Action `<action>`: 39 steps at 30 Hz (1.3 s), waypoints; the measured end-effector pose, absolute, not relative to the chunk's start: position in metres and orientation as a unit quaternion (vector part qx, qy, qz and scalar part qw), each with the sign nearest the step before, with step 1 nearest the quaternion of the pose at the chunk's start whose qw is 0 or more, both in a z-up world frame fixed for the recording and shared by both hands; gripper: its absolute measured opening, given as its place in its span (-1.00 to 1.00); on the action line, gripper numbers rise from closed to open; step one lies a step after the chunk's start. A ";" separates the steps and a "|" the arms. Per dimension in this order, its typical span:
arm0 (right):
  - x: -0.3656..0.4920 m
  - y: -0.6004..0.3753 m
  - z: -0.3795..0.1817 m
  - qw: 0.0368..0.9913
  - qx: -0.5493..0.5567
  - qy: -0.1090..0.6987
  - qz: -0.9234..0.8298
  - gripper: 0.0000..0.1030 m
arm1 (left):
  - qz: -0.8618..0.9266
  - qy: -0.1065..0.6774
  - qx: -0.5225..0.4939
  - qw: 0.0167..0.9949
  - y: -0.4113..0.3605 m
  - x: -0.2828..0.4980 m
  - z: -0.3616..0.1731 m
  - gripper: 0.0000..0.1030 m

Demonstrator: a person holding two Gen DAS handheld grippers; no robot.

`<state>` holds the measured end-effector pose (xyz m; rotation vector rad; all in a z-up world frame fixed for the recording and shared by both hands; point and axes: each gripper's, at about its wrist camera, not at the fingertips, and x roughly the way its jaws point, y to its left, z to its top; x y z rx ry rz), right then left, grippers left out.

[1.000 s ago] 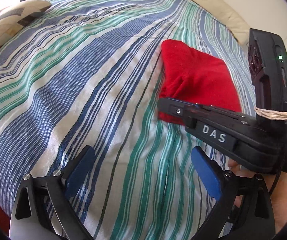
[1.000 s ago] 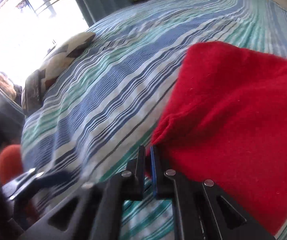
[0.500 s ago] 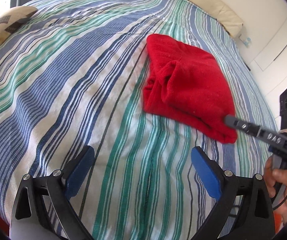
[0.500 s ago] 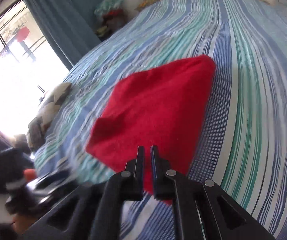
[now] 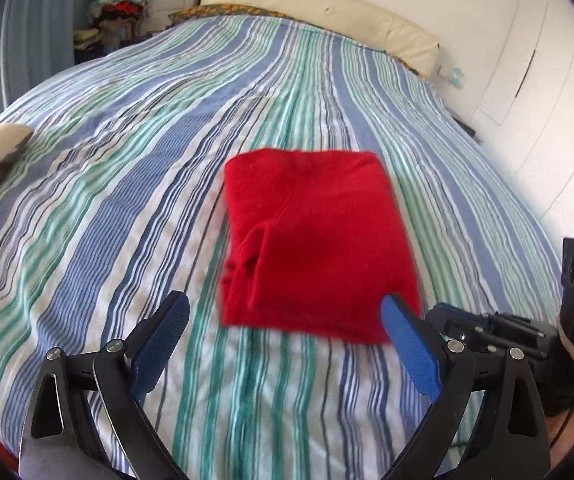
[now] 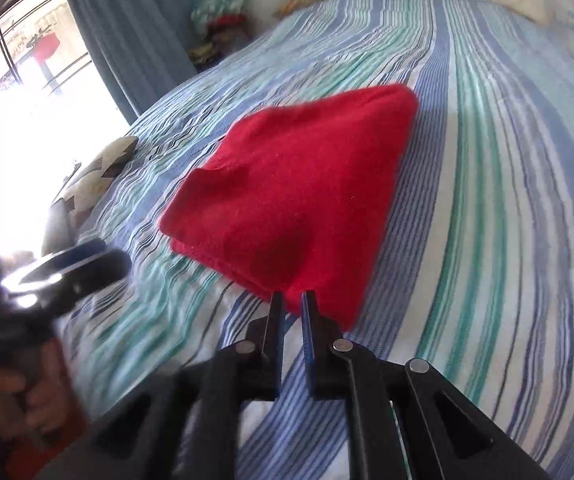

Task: Fold small clothes

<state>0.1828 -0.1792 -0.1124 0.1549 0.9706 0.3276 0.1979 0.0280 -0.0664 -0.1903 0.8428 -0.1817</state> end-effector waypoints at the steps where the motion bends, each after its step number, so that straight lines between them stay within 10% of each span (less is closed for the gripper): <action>1: 0.186 -0.184 -0.107 0.874 0.074 0.457 0.149 -0.82 | -0.085 0.409 -0.094 0.904 0.024 0.211 -0.065 0.88; 6: 0.218 -0.185 -0.094 0.877 0.095 0.447 0.150 -0.81 | -0.013 0.491 -0.066 0.868 0.022 0.264 -0.111 0.53; 13: 0.230 -0.170 -0.150 0.836 0.095 0.517 0.156 -0.75 | -0.038 0.515 -0.082 0.852 0.059 0.252 -0.122 0.57; 15: 0.224 -0.182 -0.134 0.846 0.128 0.490 0.166 -0.36 | -0.058 0.497 -0.124 0.857 0.077 0.251 -0.107 0.69; 17: 0.220 -0.200 -0.117 0.864 0.165 0.446 0.163 0.74 | -0.086 0.490 -0.166 0.851 0.084 0.264 -0.100 0.82; 18: 0.221 -0.211 -0.110 0.876 0.182 0.421 0.150 0.80 | -0.103 0.495 -0.178 0.844 0.084 0.274 -0.101 0.88; 26: 0.308 -0.219 -0.167 0.806 0.311 0.476 0.164 0.66 | -0.112 0.547 -0.100 0.823 0.035 0.327 -0.145 0.95; 28: 0.317 -0.200 -0.184 0.800 0.292 0.498 0.166 0.56 | -0.132 0.546 -0.102 0.821 0.027 0.325 -0.139 0.42; 29: 0.317 -0.192 -0.182 0.811 0.270 0.492 0.164 0.34 | -0.158 0.554 -0.115 0.810 0.022 0.327 -0.136 -0.45; 32: 0.317 -0.191 -0.171 0.818 0.256 0.493 0.148 -0.31 | -0.162 0.548 -0.112 0.813 0.010 0.330 -0.113 -0.50; 39: 0.315 -0.222 -0.061 0.882 0.197 0.402 0.144 -0.38 | -0.226 0.451 -0.121 0.855 -0.020 0.342 -0.010 -0.49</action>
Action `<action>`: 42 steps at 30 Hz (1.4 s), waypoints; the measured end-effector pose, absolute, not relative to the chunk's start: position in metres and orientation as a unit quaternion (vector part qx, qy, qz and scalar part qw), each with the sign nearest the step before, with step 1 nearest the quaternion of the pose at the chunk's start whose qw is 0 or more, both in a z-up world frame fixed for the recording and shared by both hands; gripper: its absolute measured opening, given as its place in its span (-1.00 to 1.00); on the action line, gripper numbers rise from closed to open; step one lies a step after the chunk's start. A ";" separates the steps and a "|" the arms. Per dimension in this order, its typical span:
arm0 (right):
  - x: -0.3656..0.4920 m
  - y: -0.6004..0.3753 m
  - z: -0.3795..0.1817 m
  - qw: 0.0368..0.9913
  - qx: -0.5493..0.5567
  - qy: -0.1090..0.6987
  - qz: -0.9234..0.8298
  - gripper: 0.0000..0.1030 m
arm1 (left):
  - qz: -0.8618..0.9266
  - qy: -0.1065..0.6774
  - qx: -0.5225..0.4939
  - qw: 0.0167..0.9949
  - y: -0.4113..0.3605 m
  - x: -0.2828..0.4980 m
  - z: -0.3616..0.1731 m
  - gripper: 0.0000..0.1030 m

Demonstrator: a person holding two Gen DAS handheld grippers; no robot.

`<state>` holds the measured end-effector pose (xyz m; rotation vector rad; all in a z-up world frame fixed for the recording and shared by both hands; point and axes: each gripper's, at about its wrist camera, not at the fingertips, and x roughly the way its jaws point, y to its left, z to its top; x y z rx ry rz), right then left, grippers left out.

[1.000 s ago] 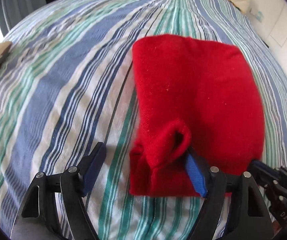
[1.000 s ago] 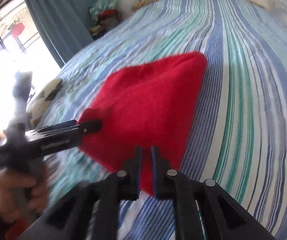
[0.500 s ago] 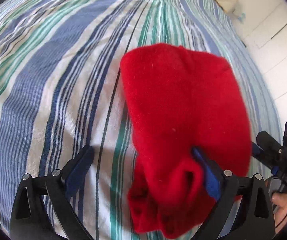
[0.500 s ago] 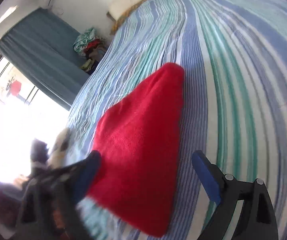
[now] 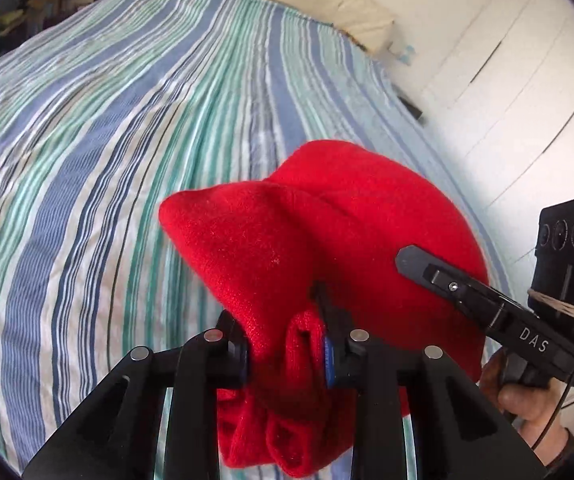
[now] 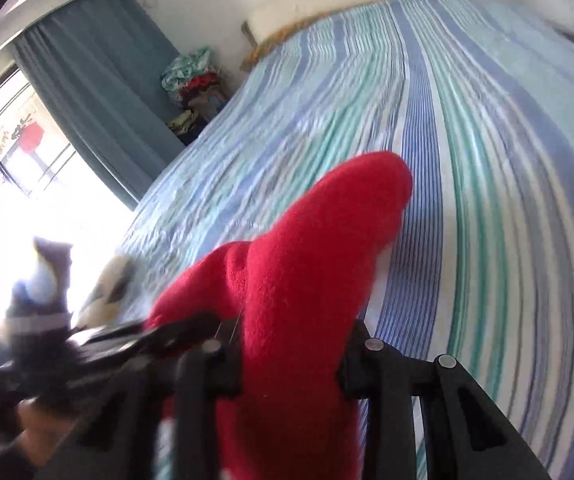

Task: Fold small clothes

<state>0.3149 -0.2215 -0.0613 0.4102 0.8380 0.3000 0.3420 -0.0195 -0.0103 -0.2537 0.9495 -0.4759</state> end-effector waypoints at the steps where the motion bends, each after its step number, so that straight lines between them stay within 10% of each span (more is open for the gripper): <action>1: 0.314 -0.228 -0.044 0.891 0.188 0.388 0.146 -0.38 | -0.234 0.441 -0.121 0.858 -0.023 0.346 0.000 -0.49; 4: 0.312 -0.244 -0.011 0.904 0.172 0.366 0.142 -0.38 | -0.245 0.428 -0.103 0.864 -0.046 0.354 0.010 -0.43; 6: 0.311 -0.256 -0.010 0.906 0.164 0.369 0.129 -0.35 | -0.233 0.450 -0.082 0.858 -0.063 0.361 -0.009 0.02; 13: 0.260 -0.305 -0.087 0.871 0.132 0.473 0.012 0.28 | -0.145 0.502 0.039 0.852 -0.052 0.294 -0.085 0.30; 17: 0.191 -0.306 -0.094 0.870 0.106 0.481 -0.013 0.68 | -0.104 0.466 0.075 0.875 -0.042 0.226 -0.072 0.92; 42: 0.029 -0.235 -0.009 0.856 0.035 0.513 -0.045 0.99 | -0.064 0.478 0.074 0.873 -0.058 0.096 0.008 0.93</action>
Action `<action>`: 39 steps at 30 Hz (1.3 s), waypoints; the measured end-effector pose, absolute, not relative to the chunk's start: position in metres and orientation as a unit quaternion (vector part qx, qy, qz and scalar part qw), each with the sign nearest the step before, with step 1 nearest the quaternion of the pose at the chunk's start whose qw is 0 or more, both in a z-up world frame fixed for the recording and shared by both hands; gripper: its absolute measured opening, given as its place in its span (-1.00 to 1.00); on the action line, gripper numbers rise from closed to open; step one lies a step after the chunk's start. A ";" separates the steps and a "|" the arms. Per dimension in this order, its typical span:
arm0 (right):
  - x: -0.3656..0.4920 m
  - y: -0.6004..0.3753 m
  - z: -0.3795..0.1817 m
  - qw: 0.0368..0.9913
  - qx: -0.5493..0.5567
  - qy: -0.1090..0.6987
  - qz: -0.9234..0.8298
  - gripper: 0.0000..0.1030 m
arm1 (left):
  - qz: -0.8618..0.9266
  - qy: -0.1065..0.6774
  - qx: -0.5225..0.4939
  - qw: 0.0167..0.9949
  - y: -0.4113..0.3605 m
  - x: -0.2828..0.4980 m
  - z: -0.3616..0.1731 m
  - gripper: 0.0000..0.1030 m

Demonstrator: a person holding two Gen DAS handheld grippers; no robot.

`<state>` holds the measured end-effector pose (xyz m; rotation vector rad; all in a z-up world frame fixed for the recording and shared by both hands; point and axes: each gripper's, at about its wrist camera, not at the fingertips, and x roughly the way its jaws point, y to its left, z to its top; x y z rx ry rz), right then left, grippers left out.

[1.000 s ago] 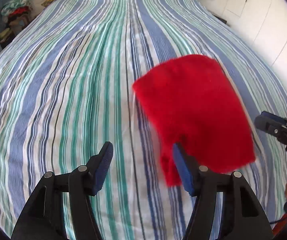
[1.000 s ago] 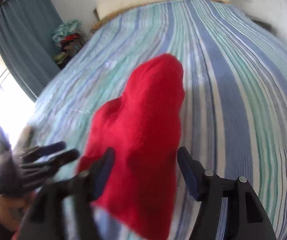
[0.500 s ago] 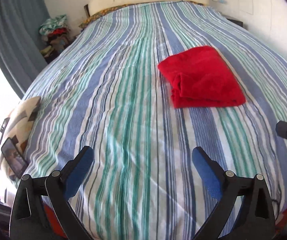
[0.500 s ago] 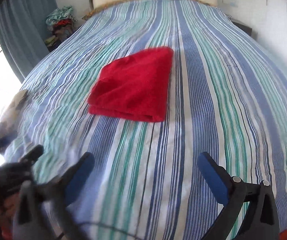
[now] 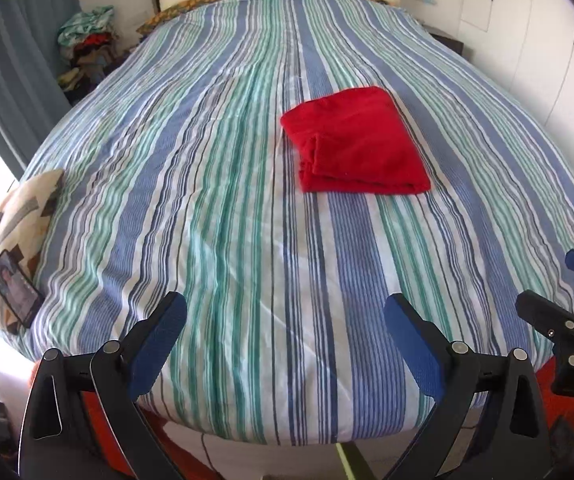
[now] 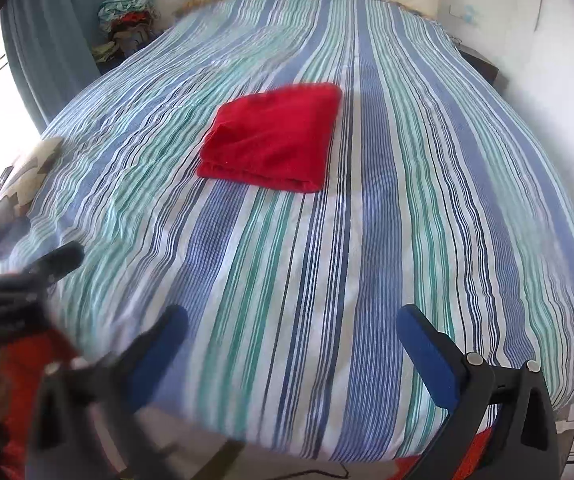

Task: Fold small clothes

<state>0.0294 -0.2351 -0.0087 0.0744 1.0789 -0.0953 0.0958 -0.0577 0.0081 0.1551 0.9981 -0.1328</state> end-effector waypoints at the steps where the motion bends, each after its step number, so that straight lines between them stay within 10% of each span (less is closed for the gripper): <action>1: 0.029 -0.236 -0.007 0.856 0.042 0.513 -0.045 0.99 | -0.063 0.479 0.076 0.872 -0.058 0.096 0.007 0.93; 39: 0.018 -0.227 0.037 0.860 0.044 0.509 -0.024 0.99 | -0.059 0.378 0.090 0.920 -0.046 0.076 0.082 0.99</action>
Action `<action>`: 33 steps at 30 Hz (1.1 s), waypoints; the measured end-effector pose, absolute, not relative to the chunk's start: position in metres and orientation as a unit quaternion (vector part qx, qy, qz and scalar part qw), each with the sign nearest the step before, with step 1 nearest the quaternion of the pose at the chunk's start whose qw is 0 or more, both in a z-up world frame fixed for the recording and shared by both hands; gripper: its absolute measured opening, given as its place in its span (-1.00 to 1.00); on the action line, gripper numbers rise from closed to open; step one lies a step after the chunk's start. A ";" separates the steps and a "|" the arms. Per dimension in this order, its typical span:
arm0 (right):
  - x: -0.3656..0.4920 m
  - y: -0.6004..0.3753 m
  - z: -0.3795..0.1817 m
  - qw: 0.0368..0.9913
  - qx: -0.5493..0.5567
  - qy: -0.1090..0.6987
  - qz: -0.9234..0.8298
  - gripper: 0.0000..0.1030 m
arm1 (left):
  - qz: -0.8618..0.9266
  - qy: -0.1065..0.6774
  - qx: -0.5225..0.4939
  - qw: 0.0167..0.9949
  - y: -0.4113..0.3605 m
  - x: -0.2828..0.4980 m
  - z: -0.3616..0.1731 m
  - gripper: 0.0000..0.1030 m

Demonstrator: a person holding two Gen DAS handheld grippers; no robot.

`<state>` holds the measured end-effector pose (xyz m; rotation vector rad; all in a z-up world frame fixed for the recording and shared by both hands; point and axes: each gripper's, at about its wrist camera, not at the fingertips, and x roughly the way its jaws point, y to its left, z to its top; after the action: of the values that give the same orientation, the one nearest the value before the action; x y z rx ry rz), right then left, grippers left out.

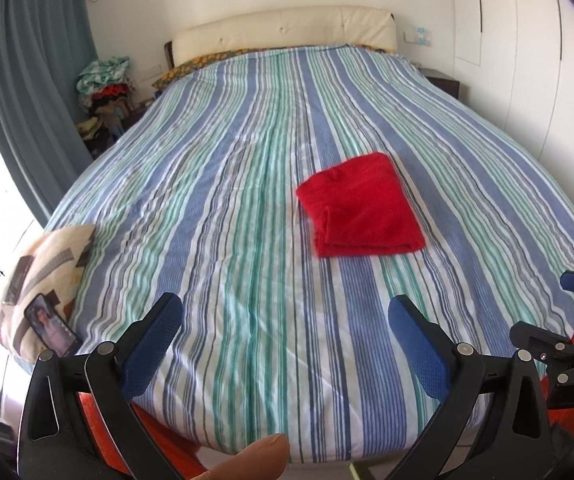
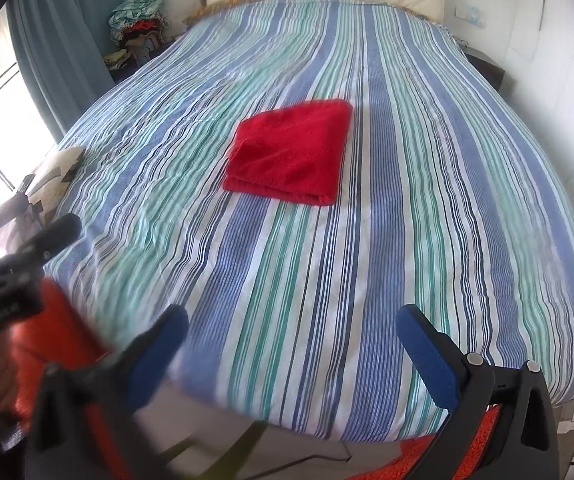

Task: Fold small clothes

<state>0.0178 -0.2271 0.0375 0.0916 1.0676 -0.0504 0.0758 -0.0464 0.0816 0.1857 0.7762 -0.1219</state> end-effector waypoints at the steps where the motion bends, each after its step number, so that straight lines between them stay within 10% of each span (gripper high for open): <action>1: 0.018 -0.228 0.039 0.861 0.043 0.507 -0.025 0.99 | -0.062 0.371 0.092 0.922 -0.045 0.076 0.084 0.99; 33: 0.026 -0.216 0.055 0.861 0.020 0.506 -0.044 0.99 | -0.070 0.474 0.077 0.874 -0.050 0.083 0.060 0.99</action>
<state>0.0258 -0.2163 0.0554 0.0423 1.0609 -0.0919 0.0827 -0.0498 0.0598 0.1604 0.9898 -0.1454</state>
